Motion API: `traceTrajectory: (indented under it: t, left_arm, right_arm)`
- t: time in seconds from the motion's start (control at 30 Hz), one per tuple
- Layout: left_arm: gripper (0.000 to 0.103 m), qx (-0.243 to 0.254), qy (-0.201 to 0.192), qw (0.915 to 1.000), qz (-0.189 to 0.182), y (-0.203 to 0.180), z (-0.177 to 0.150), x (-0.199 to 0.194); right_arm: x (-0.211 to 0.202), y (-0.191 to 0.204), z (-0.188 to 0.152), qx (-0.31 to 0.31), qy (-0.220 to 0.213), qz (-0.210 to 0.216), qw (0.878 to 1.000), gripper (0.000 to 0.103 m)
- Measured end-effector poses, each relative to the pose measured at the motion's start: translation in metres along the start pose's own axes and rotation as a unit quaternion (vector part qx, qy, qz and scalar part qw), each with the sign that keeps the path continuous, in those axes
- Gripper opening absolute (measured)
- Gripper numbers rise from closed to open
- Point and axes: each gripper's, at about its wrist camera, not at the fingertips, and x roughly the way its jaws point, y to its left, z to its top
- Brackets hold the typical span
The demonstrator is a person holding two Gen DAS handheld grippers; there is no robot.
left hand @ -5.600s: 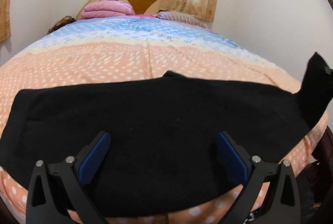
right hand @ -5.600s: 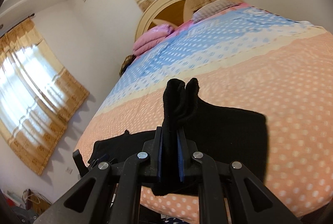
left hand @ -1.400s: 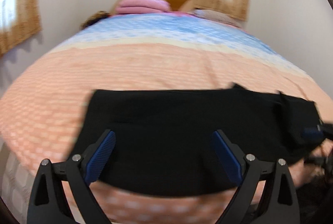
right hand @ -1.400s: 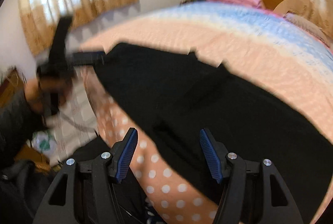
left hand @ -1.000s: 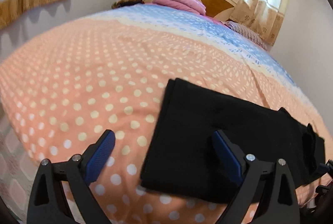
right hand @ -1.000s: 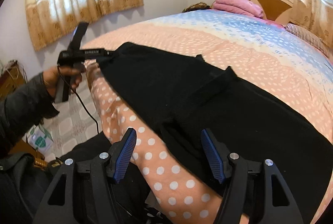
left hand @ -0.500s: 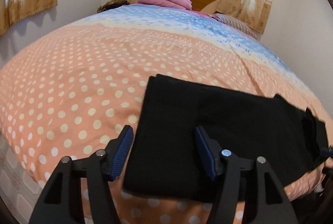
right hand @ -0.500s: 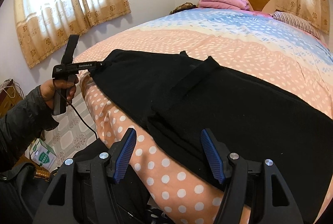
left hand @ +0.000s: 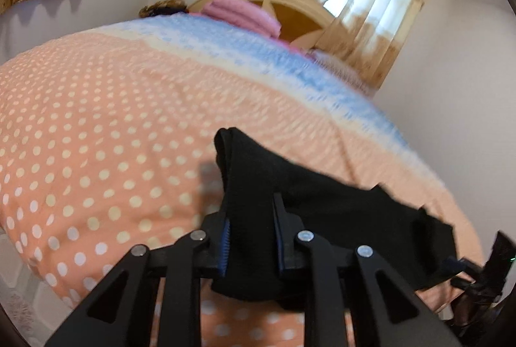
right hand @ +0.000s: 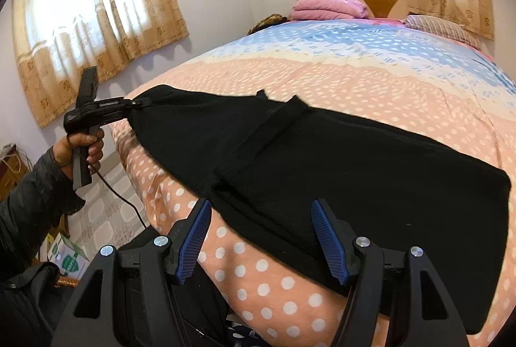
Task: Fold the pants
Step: 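Grasp the pants end with the left gripper and lift it up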
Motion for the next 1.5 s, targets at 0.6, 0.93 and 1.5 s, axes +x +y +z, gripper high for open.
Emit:
traceTrajectory:
  t: [0.6,0.93,1.5]
  left_arm:
    - [0.019,-0.004,-0.037,0.9957,-0.084,-0.035,0.019,-0.033]
    - [0.019,0.052,-0.065,0.9824,-0.167,-0.115,0.037,-0.057]
    - [0.019,0.154,0.024,0.9493,-0.273,-0.284,0.018,-0.017]
  right_arm:
    - [-0.019,-0.028,-0.007,0.045,-0.015,-0.016,0.999,0.066]
    - [-0.053,-0.043,-0.01,0.06,-0.036,-0.043,0.997,0.066]
    - [-0.114,-0.123,-0.039,0.18,-0.085,-0.106,0.974,0.066]
